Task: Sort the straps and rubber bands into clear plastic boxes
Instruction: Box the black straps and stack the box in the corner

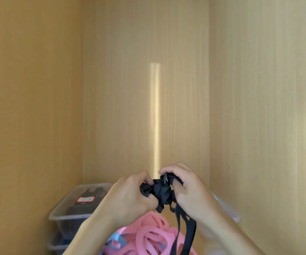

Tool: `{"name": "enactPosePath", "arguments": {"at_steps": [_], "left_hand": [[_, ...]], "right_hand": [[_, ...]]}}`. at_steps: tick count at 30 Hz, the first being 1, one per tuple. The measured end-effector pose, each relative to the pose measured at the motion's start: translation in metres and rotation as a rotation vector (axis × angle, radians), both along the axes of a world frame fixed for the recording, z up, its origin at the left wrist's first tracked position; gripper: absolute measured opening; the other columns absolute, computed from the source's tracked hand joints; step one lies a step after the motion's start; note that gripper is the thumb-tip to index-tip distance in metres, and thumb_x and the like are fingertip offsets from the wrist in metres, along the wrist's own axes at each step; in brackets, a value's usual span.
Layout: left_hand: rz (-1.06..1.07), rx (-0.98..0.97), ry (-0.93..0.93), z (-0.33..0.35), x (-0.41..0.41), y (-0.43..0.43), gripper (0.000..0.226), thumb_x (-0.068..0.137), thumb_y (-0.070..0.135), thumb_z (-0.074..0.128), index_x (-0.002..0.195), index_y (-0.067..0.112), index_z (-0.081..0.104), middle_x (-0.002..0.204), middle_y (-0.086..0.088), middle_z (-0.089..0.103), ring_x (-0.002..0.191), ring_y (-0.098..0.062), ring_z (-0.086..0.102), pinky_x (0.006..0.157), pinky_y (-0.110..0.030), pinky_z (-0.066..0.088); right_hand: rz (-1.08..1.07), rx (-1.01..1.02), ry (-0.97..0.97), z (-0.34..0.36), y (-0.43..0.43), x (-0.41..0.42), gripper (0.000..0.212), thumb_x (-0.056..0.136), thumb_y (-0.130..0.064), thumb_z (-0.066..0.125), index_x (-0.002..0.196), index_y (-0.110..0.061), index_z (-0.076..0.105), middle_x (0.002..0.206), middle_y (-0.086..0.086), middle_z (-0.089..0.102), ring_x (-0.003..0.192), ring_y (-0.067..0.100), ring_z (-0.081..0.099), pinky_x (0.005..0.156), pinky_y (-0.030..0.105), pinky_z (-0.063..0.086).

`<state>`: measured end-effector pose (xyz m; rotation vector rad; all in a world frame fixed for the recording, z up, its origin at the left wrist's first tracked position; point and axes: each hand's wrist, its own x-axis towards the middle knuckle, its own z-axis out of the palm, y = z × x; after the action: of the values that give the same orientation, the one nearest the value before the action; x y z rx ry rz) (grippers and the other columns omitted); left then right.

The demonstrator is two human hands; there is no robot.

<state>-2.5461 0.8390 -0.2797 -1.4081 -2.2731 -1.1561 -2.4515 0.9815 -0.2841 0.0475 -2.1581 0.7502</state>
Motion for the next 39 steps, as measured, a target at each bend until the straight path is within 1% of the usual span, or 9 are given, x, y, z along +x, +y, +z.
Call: {"name": "enactPosePath", "arguments": {"at_steps": [4,11,15,19,22,25,31,34,39], "left_hand": [[-0.111,-0.013,-0.135,0.0,0.003,-0.002,0.018,0.062,0.029,0.055,0.078,0.026,0.06,0.055,0.007,0.057,0.051,-0.011,0.043,0.056,-0.024,0.038],[-0.35,-0.009,-0.338,0.005,0.006,-0.009,0.019,0.055,0.028,0.058,0.072,0.024,0.067,0.059,0.001,0.059,0.057,-0.016,0.048,0.06,-0.032,0.037],[-0.539,0.205,-0.575,0.002,0.007,-0.006,0.021,0.05,0.025,0.057,0.066,0.015,0.066,0.044,-0.005,0.038,0.045,-0.016,0.028,0.053,-0.036,0.016],[-0.712,0.433,-0.831,0.004,0.011,0.0,0.016,0.054,0.018,0.057,0.065,0.006,0.055,0.046,-0.003,0.037,0.041,-0.013,0.027,0.044,-0.023,0.027],[-0.744,0.583,-0.939,0.007,0.017,0.003,0.005,0.068,0.014,0.049,0.065,0.01,0.05,0.047,-0.001,0.036,0.04,-0.01,0.029,0.044,-0.021,0.032],[-0.736,0.67,-0.967,0.01,0.024,0.005,0.007,0.076,0.016,0.051,0.071,0.011,0.051,0.048,0.001,0.037,0.04,-0.01,0.031,0.043,-0.021,0.034],[-0.617,0.753,-0.954,0.012,0.026,0.011,0.022,0.097,0.023,0.039,0.079,0.014,0.048,0.056,0.003,0.04,0.047,-0.01,0.035,0.044,-0.023,0.033],[-0.461,0.76,-0.822,0.01,0.019,0.011,0.016,0.1,0.025,0.042,0.09,0.015,0.049,0.061,0.005,0.042,0.05,-0.008,0.035,0.044,-0.019,0.027],[-0.202,0.708,-0.653,-0.001,0.011,0.016,0.013,0.097,0.029,0.05,0.093,0.017,0.053,0.062,0.008,0.05,0.05,-0.007,0.04,0.05,-0.026,0.033]], "right_hand": [[0.037,-0.043,-0.009,0.001,0.002,0.0,0.052,0.086,0.015,0.039,0.094,-0.023,0.075,0.095,-0.024,0.06,0.091,-0.002,0.059,0.073,0.008,0.043],[0.096,-0.19,-0.125,0.009,0.007,0.005,0.056,0.088,0.014,0.039,0.077,-0.029,0.072,0.083,-0.02,0.067,0.077,-0.004,0.062,0.067,0.01,0.046],[0.201,-0.304,-0.132,0.011,0.001,0.007,0.041,0.094,0.002,0.05,0.085,-0.033,0.07,0.083,-0.019,0.072,0.077,-0.004,0.064,0.072,0.013,0.049],[0.182,-0.331,-0.132,0.013,-0.001,0.008,0.011,0.092,-0.016,0.059,0.096,-0.021,0.067,0.082,0.007,0.068,0.067,0.01,0.058,0.065,0.026,0.046],[0.214,-0.407,-0.167,0.011,-0.005,0.007,0.016,0.092,-0.018,0.058,0.107,-0.016,0.065,0.089,0.01,0.071,0.069,0.015,0.066,0.068,0.038,0.052],[0.249,-0.473,-0.174,0.011,-0.01,0.007,0.02,0.096,-0.026,0.055,0.11,-0.015,0.063,0.098,0.015,0.07,0.071,0.017,0.07,0.073,0.038,0.055],[0.423,-0.712,-0.192,0.007,-0.014,0.003,0.041,0.098,-0.042,0.049,0.115,-0.007,0.061,0.088,0.009,0.068,0.074,0.023,0.066,0.069,0.036,0.056],[0.456,-0.663,-0.275,0.003,-0.012,0.005,0.041,0.092,-0.051,0.056,0.118,-0.021,0.062,0.096,0.009,0.069,0.081,0.025,0.068,0.079,0.041,0.056],[0.411,-0.53,-0.469,0.003,-0.016,0.009,0.027,0.088,-0.034,0.066,0.101,-0.055,0.055,0.09,-0.004,0.072,0.088,0.017,0.069,0.094,0.041,0.053]]}}
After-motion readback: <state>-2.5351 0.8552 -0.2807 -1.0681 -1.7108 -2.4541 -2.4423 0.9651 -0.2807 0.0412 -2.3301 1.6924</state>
